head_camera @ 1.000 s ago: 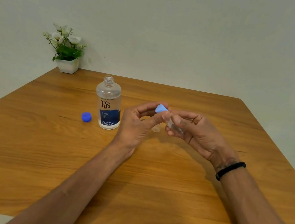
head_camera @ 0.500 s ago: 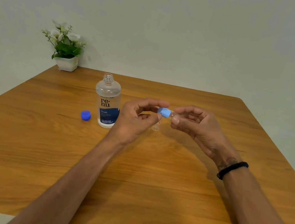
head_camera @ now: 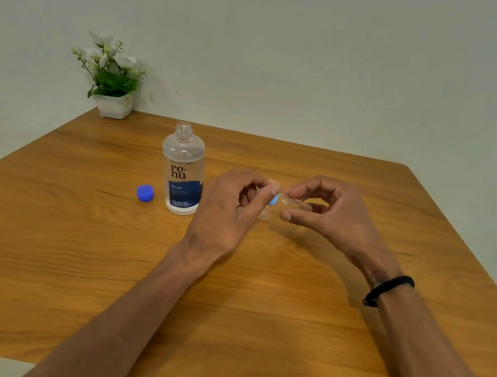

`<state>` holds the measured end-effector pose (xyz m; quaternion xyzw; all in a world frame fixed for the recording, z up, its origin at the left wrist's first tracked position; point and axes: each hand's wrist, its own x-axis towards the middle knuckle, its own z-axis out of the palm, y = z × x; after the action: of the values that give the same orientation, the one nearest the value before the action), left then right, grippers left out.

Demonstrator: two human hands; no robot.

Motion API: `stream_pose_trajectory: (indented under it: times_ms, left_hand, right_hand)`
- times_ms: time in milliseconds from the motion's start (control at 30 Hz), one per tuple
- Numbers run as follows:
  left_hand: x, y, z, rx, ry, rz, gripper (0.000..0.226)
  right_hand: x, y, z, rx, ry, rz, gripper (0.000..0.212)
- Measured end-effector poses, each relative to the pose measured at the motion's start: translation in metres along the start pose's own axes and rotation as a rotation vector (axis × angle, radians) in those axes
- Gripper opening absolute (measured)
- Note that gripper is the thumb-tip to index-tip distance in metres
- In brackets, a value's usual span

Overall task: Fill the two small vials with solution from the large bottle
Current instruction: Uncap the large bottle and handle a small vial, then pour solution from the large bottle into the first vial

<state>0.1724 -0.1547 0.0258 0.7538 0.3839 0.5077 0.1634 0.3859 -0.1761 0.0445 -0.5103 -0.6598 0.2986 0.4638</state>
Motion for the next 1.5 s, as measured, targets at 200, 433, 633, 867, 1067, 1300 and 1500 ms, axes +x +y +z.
stream_pose_trajectory:
  times_ms: [200,433,633,867,1067,1300,1500]
  left_hand:
    - [0.004,0.004,-0.003,-0.262,0.147,-0.246,0.027]
    - [0.001,-0.01,0.001,-0.281,0.116,-0.35,0.033]
    - [0.001,-0.011,0.004,-0.138,0.116,-0.26,0.027]
    - [-0.003,-0.022,0.01,0.078,0.065,-0.231,0.036]
    - [-0.008,-0.028,0.012,0.218,-0.001,-0.235,0.039]
    - [-0.004,-0.04,0.018,0.151,0.01,-0.279,0.034]
    - [-0.004,-0.043,0.02,0.156,-0.001,-0.309,0.036]
  right_hand:
    - [0.003,0.003,-0.003,-0.076,0.089,0.006,0.033]
    - [0.002,0.008,-0.002,0.001,0.209,0.074,0.045]
    - [0.003,0.009,-0.001,-0.009,0.236,0.103,0.045]
    - [0.002,0.008,-0.002,0.06,0.193,0.096,0.041]
    - [0.002,0.011,0.004,0.022,0.191,0.09,0.035]
    - [0.001,0.011,0.005,-0.003,0.119,0.099,0.033]
    - [0.003,0.014,0.006,-0.012,0.042,0.098,0.033]
